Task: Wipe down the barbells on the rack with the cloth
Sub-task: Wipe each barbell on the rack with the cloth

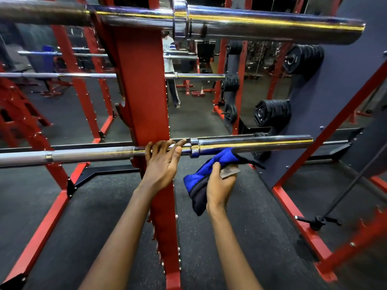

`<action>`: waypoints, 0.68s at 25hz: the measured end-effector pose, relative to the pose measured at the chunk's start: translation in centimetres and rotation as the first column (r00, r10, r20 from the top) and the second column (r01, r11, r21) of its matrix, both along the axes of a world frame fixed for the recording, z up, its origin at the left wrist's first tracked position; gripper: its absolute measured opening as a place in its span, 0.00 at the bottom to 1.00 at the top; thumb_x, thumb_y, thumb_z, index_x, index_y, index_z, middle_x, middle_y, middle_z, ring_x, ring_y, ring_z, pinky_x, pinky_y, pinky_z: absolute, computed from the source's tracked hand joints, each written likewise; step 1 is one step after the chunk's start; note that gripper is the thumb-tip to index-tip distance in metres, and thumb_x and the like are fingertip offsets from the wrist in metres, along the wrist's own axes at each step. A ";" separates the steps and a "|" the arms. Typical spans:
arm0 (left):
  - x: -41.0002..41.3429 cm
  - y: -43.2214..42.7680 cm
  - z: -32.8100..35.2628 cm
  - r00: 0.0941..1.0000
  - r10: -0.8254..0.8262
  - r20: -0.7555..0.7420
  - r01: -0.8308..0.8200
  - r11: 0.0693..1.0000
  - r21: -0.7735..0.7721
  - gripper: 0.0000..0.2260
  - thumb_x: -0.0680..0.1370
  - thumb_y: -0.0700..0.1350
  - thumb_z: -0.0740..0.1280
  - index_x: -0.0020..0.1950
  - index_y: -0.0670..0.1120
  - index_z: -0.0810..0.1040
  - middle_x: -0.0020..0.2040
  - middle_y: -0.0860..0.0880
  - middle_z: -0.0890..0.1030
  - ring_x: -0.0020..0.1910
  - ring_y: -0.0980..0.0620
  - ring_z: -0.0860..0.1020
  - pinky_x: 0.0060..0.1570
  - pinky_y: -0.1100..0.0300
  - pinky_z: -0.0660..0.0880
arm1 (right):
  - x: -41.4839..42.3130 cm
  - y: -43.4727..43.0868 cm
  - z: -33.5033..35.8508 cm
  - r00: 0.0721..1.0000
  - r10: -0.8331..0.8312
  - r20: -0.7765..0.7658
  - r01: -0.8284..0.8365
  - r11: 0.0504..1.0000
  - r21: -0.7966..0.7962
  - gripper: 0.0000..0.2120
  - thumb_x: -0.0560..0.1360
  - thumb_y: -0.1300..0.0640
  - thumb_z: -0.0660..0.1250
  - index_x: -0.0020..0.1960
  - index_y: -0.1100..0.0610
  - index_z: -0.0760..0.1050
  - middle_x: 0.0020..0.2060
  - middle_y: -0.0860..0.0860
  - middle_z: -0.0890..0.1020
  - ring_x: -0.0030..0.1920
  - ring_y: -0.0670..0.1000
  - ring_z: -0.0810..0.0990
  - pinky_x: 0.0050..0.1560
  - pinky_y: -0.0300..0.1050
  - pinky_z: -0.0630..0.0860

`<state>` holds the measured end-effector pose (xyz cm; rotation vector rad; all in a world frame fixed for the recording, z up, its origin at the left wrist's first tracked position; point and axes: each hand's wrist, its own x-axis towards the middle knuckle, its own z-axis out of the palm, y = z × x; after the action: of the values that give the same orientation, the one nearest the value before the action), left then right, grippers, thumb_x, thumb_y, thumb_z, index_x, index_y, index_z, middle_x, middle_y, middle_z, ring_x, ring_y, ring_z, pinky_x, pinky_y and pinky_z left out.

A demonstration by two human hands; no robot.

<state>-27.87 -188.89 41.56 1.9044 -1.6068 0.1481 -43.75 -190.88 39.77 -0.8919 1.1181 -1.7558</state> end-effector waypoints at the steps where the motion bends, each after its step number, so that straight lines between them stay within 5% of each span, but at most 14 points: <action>1: 0.0 0.0 0.0 1.000 -0.008 -0.012 0.008 1.000 -0.003 0.29 0.82 0.63 0.35 0.77 0.66 0.63 0.72 0.53 0.71 0.75 0.52 0.60 0.77 0.48 0.41 | -0.2 0.0 -0.3 0.987 -0.058 -0.147 0.042 0.994 -0.105 0.13 0.77 0.66 0.69 0.54 0.50 0.75 0.53 0.54 0.82 0.55 0.49 0.83 0.58 0.36 0.75; 3: -0.1 0.2 0.1 1.000 -0.015 -0.008 0.015 1.000 0.005 0.29 0.82 0.61 0.34 0.78 0.66 0.62 0.72 0.53 0.71 0.75 0.52 0.59 0.77 0.48 0.41 | -0.3 -0.6 -0.9 0.880 -0.138 -0.454 0.018 0.966 -0.257 0.18 0.75 0.64 0.72 0.63 0.51 0.79 0.66 0.55 0.77 0.66 0.54 0.77 0.67 0.44 0.72; 6: 0.0 0.3 0.1 1.000 -0.028 -0.004 0.028 0.999 0.027 0.30 0.81 0.62 0.32 0.78 0.65 0.60 0.73 0.53 0.69 0.76 0.53 0.57 0.77 0.49 0.39 | 0.0 -2.1 0.7 0.675 -0.199 -0.710 -0.092 0.933 -0.348 0.20 0.74 0.61 0.73 0.66 0.53 0.81 0.70 0.49 0.76 0.66 0.54 0.71 0.68 0.46 0.70; 11: 0.4 1.1 0.9 0.998 -0.054 0.039 0.050 0.993 0.103 0.30 0.80 0.65 0.35 0.80 0.64 0.56 0.79 0.53 0.64 0.80 0.53 0.51 0.78 0.48 0.38 | -1.2 -6.9 5.0 0.487 -0.257 -0.835 -0.038 0.948 -0.315 0.14 0.74 0.49 0.70 0.57 0.53 0.84 0.65 0.46 0.81 0.63 0.57 0.75 0.65 0.56 0.67; 14: 1.5 2.5 1.0 0.980 0.059 0.191 -0.081 0.990 0.111 0.27 0.82 0.66 0.40 0.81 0.64 0.52 0.82 0.52 0.55 0.82 0.51 0.41 0.76 0.46 0.32 | 0.1 -6.2 4.7 0.466 -0.242 -0.851 -0.087 0.945 -0.316 0.14 0.74 0.52 0.71 0.58 0.55 0.83 0.65 0.48 0.81 0.62 0.58 0.74 0.65 0.59 0.72; 17: 4.3 4.4 0.5 0.943 0.175 0.283 -0.201 0.977 0.065 0.28 0.81 0.66 0.41 0.81 0.63 0.54 0.82 0.50 0.57 0.82 0.48 0.45 0.76 0.44 0.35 | 2.5 -4.2 3.6 0.485 -0.233 -0.843 -0.148 0.928 -0.342 0.17 0.74 0.52 0.71 0.62 0.53 0.82 0.66 0.46 0.79 0.64 0.55 0.72 0.66 0.56 0.73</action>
<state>-23.58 -184.49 42.06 2.1877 -1.6283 0.4445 -41.28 -195.12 43.40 -2.2112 1.4298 -1.5403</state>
